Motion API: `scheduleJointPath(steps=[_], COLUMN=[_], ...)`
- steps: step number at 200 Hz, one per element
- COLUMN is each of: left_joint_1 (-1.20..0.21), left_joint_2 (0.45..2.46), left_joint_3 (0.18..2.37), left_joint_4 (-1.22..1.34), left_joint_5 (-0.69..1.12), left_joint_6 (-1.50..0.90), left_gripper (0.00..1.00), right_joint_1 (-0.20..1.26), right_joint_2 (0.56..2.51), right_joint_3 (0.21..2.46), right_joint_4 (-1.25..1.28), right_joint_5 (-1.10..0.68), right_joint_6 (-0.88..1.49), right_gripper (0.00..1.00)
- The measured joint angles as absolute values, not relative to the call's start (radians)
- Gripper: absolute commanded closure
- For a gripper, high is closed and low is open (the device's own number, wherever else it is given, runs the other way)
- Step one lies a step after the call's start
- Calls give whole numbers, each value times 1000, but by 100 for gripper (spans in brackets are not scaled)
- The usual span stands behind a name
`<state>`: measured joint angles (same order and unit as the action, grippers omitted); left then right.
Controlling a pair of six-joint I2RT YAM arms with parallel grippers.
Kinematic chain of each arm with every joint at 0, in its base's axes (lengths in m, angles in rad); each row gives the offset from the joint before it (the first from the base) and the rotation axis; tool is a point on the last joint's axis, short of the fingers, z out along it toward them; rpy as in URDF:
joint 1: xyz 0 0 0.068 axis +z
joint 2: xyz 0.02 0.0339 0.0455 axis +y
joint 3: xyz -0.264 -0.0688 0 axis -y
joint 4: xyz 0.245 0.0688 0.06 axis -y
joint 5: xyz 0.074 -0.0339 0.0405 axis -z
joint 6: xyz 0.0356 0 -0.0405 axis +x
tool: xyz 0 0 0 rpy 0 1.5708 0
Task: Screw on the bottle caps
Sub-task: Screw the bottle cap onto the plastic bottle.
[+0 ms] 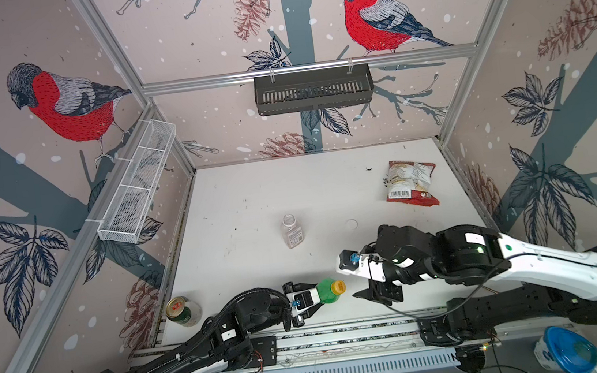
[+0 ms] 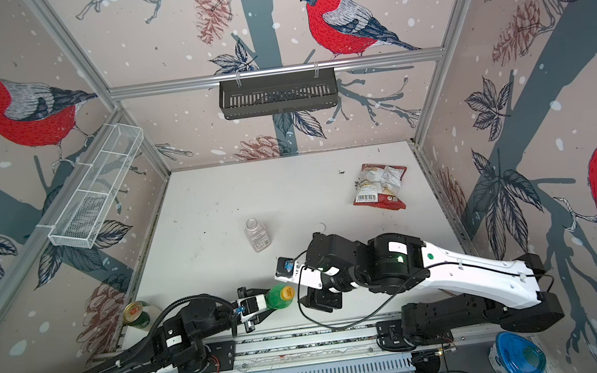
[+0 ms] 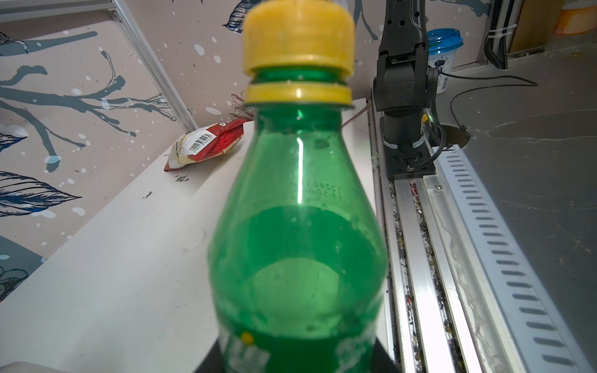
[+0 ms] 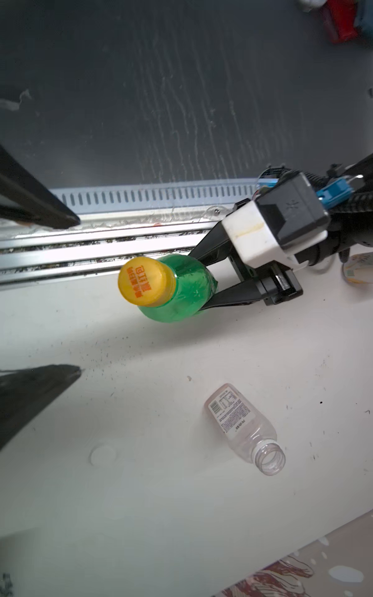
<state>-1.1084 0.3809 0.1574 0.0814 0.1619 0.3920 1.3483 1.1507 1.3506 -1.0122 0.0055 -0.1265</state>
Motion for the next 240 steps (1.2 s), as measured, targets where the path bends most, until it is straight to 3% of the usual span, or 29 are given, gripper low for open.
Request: scheduleJointPath(steps=[37, 71, 167, 240], left_joint_1=[-1112, -1116, -1120, -1120], left_joint_2=[395, 403, 410, 403], left_joint_3=[157, 157, 157, 157], left_joint_4=[76, 75, 75, 39], left_joint_5=[187, 198, 205, 198], left_joint_6=[397, 397, 397, 397], left_gripper=[92, 92, 92, 92], right_joint_1=[1385, 1407, 1429, 1428], right_joint_2=[1185, 1211, 1246, 1237], right_joint_3=[1334, 1319, 1304, 1259], right_joint_4=[-1011, -986, -933, -891], right_joint_5=[39, 54, 56, 65], right_joint_6=[-324, -420, -473, -412], right_gripper=[37, 46, 63, 93])
